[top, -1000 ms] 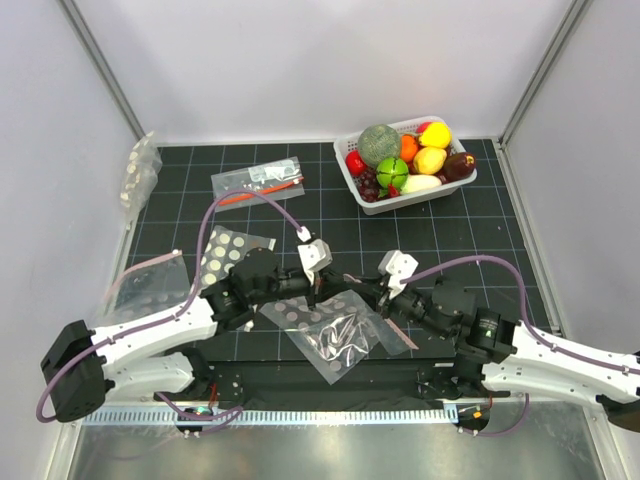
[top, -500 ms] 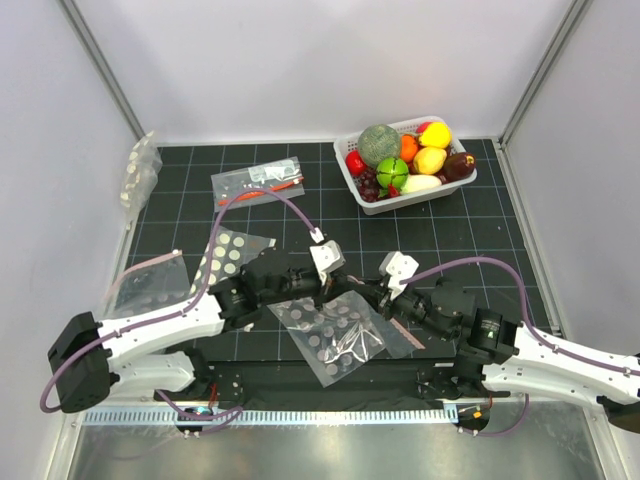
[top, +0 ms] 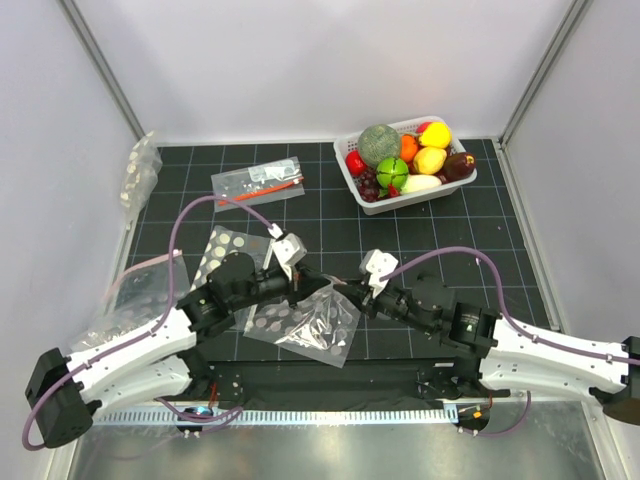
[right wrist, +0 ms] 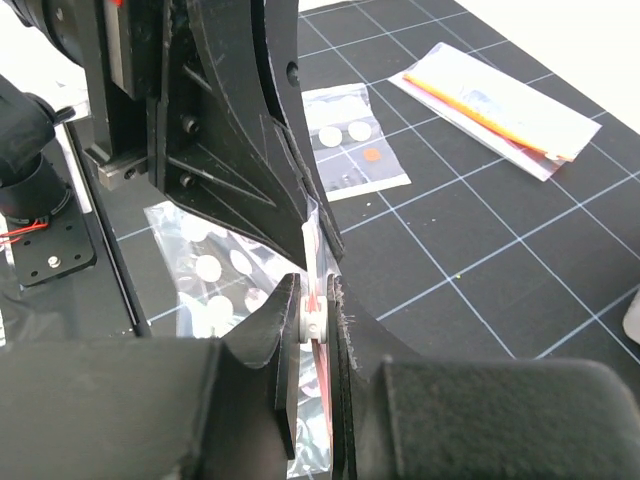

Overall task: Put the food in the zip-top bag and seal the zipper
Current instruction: Open the zipper of the food storage bag at the center of the board.

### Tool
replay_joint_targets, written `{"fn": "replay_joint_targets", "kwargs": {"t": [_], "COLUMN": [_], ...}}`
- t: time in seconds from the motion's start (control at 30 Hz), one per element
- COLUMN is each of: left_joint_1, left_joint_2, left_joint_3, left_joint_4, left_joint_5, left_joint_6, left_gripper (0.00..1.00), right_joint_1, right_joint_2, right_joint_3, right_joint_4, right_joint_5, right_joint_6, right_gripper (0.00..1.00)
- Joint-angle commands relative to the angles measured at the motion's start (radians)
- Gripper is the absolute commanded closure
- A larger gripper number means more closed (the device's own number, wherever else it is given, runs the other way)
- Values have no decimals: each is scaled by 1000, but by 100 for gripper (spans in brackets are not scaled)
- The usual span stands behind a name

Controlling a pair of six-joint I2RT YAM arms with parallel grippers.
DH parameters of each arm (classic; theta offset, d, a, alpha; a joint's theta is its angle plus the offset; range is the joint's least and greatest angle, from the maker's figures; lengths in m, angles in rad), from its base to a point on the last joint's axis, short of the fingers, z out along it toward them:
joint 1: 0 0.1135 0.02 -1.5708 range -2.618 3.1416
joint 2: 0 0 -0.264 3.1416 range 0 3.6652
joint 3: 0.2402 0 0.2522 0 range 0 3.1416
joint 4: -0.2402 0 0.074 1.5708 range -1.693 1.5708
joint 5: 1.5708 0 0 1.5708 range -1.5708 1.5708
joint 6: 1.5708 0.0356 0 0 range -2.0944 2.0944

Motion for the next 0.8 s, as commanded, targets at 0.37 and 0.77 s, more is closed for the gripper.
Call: {"fn": "replay_joint_targets", "kwargs": {"t": [0.37, 0.77], "left_joint_1": [120, 137], "left_joint_2": [-131, -176], "left_joint_3": [-52, -70], "left_joint_4": [70, 93], "left_joint_5": [24, 40], "left_joint_6": [-86, -117], "left_gripper": [100, 100], "right_joint_1": [4, -5], "right_joint_2": [36, 128], "right_joint_3": [34, 65], "right_joint_4": [-14, -50], "right_joint_5": [-24, -86], "right_joint_6": [9, 9], "right_gripper": [99, 99]}}
